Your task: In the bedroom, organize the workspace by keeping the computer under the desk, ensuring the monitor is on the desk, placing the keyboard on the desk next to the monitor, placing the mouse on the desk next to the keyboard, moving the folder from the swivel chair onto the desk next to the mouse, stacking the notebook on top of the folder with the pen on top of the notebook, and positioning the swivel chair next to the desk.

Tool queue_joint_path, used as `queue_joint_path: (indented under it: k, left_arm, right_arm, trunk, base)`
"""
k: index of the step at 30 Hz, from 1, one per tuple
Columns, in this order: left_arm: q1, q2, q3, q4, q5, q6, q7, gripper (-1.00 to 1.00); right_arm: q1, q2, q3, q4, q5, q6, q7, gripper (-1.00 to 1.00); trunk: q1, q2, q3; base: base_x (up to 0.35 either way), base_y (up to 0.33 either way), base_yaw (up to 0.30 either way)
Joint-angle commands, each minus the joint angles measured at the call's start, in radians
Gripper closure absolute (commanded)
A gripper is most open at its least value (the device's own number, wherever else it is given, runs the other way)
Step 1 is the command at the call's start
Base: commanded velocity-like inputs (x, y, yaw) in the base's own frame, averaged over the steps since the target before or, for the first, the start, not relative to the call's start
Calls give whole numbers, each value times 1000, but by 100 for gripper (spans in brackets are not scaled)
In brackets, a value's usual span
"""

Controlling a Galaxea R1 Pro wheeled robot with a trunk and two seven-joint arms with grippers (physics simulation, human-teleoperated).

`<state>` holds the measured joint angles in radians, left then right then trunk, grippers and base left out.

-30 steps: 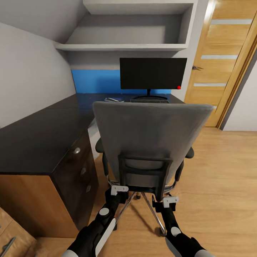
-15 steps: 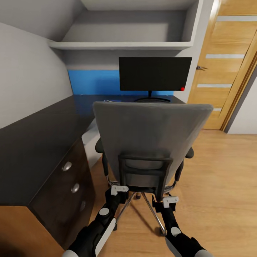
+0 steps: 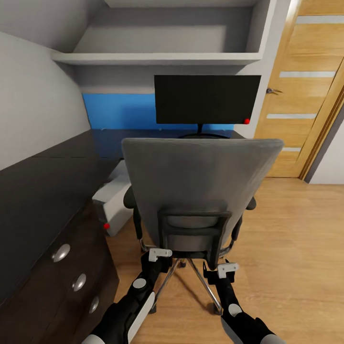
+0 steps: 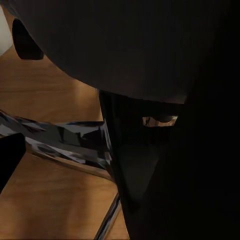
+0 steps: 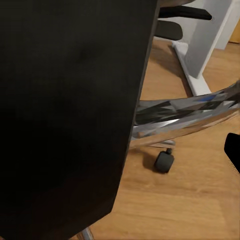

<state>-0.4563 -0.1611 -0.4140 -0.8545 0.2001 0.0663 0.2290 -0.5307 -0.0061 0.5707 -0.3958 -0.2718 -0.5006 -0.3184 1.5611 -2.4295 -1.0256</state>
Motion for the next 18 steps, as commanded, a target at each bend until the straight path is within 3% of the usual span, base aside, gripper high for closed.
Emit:
queue_joint_path:
  k: [1,18]
  left_arm:
    - [-1,2,0,-2,-1,6,13,-100]
    - [-1,2,0,3,-1,4,13,-100]
  right_arm:
    - [-2,-2,-6,2,-30,-12,-13,-100]
    - [-2,-2,-6,2,-30,-12,-13,-100]
  trunk:
    - [0,0,-1]
    - [0,0,-1]
  base:
    - [322,-124,0]
    - [321,-140,0]
